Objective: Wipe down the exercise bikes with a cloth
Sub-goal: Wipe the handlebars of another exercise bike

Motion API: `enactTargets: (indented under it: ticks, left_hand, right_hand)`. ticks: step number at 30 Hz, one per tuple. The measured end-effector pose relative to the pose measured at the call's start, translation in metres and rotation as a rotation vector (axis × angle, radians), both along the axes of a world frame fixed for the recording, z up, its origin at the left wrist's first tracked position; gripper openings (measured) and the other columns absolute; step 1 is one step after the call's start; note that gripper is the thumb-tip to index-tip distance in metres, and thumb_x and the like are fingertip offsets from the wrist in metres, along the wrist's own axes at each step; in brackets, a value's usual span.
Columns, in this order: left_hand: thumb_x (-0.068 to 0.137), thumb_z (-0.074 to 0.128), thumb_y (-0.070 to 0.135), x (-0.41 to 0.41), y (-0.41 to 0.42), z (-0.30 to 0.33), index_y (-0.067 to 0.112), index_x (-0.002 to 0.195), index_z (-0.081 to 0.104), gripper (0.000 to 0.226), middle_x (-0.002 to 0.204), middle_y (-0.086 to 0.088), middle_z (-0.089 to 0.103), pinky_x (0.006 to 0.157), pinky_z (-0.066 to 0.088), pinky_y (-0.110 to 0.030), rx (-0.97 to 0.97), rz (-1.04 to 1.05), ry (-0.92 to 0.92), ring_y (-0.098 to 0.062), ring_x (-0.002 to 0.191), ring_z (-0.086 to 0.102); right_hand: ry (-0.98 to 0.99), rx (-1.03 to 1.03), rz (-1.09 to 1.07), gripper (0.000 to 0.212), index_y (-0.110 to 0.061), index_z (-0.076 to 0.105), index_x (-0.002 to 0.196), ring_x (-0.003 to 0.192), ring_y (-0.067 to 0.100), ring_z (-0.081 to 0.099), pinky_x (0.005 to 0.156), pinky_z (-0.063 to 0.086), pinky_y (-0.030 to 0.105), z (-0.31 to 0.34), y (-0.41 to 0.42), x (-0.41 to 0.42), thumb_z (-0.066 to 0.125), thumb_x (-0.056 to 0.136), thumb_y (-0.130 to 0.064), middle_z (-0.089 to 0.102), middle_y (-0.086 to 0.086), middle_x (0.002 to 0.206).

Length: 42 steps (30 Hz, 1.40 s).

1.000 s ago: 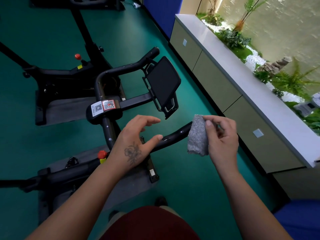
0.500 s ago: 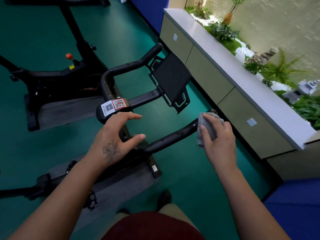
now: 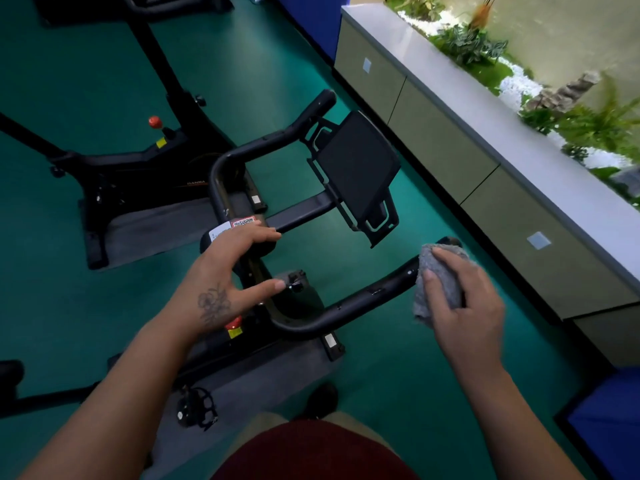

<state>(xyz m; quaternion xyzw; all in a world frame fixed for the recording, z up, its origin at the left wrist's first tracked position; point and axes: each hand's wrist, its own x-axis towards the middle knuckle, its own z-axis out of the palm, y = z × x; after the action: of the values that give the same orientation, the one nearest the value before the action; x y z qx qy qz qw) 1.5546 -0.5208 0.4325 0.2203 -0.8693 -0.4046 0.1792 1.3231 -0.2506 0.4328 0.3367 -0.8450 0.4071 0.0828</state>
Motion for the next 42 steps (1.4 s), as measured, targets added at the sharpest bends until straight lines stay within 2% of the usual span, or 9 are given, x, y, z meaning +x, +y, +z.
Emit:
enactTargets:
  ticks: [7,13,16,19,22,24,30,38,42]
  left_hand:
    - [0.084,0.081,0.056,-0.001,-0.036,-0.005,0.04,0.145,0.058,0.067,0.156,0.022,0.05,0.126,0.036,-0.048,-0.061,-0.168,-0.073,-0.003,0.155,0.036]
    - [0.089,0.071,0.069,-0.014,-0.069,-0.012,0.033,0.146,0.059,0.068,0.158,0.02,0.05,0.133,0.023,-0.037,-0.208,-0.388,-0.096,0.002,0.156,0.031]
    - [0.089,0.071,0.069,-0.026,-0.081,-0.012,0.029,0.145,0.06,0.07,0.156,0.016,0.052,0.13,0.015,-0.02,-0.248,-0.474,-0.062,0.008,0.155,0.028]
    - [0.089,0.069,0.071,-0.032,-0.09,-0.015,0.029,0.144,0.061,0.069,0.154,0.015,0.055,0.13,0.022,-0.025,-0.282,-0.553,-0.028,0.004,0.153,0.035]
    - [0.089,0.067,0.076,-0.034,-0.097,-0.023,0.036,0.144,0.059,0.069,0.156,0.015,0.053,0.125,0.036,-0.037,-0.299,-0.585,-0.034,-0.005,0.149,0.044]
    - [0.088,0.066,0.077,-0.036,-0.102,-0.027,0.037,0.143,0.06,0.068,0.154,0.014,0.054,0.121,0.04,-0.039,-0.293,-0.599,-0.027,-0.008,0.145,0.05]
    - [0.088,0.068,0.075,-0.049,-0.108,-0.029,0.037,0.14,0.061,0.065,0.146,0.011,0.059,0.114,0.049,-0.048,-0.27,-0.658,0.036,-0.014,0.137,0.057]
    - [0.091,0.062,0.078,-0.057,-0.104,-0.037,0.029,0.139,0.062,0.068,0.137,0.009,0.065,0.11,0.049,-0.043,-0.432,-0.713,0.092,-0.015,0.129,0.062]
    - [0.092,0.06,0.079,-0.058,-0.105,-0.037,0.028,0.138,0.064,0.068,0.135,0.009,0.067,0.109,0.048,-0.038,-0.46,-0.714,0.094,-0.015,0.127,0.063]
  right_hand:
    - [0.096,0.021,0.005,0.03,-0.011,0.074,0.123,0.092,0.019,0.064,0.091,0.043,0.008,0.008,-0.001,-0.011,0.077,0.093,-0.014,0.071,0.01,0.108]
    - [0.035,0.007,-0.107,0.027,-0.018,0.074,0.122,0.1,0.014,0.065,0.093,0.044,0.011,0.007,-0.009,0.004,0.076,0.095,-0.015,0.071,0.003,0.114]
    - [0.016,-0.001,-0.162,0.026,-0.016,0.075,0.12,0.104,0.011,0.066,0.097,0.042,0.009,0.0,-0.013,0.021,0.077,0.094,-0.016,0.072,0.002,0.116]
    - [0.0,0.038,-0.187,0.028,-0.018,0.073,0.122,0.107,0.013,0.067,0.097,0.046,0.015,-0.003,-0.015,0.036,0.077,0.095,-0.022,0.072,0.0,0.117]
    - [0.048,0.149,-0.208,0.028,-0.028,0.068,0.127,0.101,0.02,0.065,0.087,0.054,0.036,0.007,-0.016,0.033,0.072,0.099,-0.03,0.068,0.001,0.114]
    - [0.065,0.201,-0.26,0.028,-0.034,0.066,0.129,0.099,0.021,0.064,0.083,0.054,0.04,0.019,-0.018,0.025,0.067,0.101,-0.035,0.065,0.001,0.113]
    - [0.039,0.162,-0.375,0.022,-0.041,0.066,0.123,0.099,0.012,0.061,0.084,0.054,0.037,0.029,-0.029,0.025,0.065,0.102,-0.037,0.064,-0.005,0.112]
    - [0.06,0.301,-0.387,0.017,-0.041,0.066,0.119,0.092,0.017,0.06,0.073,0.054,0.036,0.026,-0.031,0.043,0.062,0.103,-0.036,0.055,-0.007,0.11]
    - [0.023,0.261,-0.433,0.016,-0.034,0.068,0.118,0.097,0.015,0.055,0.077,0.05,0.03,0.04,-0.04,0.026,0.065,0.103,-0.031,0.048,-0.004,0.115]
